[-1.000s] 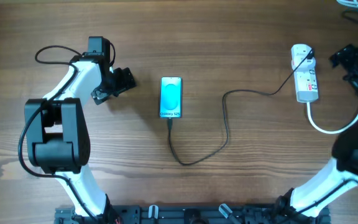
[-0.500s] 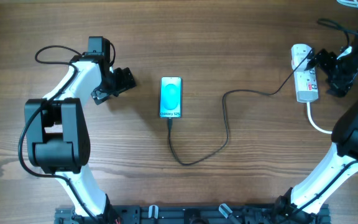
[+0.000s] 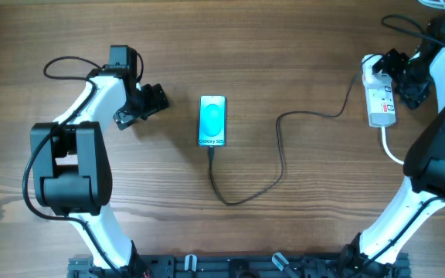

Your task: Plug charger to phone and switch on socket

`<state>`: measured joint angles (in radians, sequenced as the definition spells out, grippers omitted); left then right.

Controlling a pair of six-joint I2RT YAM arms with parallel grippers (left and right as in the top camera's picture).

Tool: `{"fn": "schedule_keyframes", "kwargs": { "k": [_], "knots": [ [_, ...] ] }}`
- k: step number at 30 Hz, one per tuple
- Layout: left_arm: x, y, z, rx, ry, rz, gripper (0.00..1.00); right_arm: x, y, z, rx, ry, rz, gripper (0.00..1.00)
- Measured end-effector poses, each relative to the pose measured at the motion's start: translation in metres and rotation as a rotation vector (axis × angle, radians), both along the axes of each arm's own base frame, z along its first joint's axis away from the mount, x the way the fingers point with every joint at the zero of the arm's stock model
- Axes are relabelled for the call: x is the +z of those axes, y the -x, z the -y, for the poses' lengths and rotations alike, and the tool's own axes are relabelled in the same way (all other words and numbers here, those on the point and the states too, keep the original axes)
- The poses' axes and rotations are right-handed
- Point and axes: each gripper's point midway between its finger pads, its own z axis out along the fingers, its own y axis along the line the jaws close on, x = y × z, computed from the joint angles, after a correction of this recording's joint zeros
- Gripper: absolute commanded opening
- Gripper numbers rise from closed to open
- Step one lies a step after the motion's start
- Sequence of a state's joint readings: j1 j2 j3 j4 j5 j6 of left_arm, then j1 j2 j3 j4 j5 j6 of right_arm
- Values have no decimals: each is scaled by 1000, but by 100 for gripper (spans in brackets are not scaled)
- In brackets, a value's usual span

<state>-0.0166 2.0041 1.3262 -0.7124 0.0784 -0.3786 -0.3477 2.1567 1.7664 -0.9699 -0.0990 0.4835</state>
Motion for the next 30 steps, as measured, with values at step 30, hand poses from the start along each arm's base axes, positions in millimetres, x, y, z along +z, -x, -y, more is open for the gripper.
{"fn": "schedule_keyframes", "kwargs": {
  "k": [30],
  "knots": [
    [0, 0, 0, 0, 0, 0, 100, 39, 13, 8, -88, 101, 53, 100]
  ]
}}
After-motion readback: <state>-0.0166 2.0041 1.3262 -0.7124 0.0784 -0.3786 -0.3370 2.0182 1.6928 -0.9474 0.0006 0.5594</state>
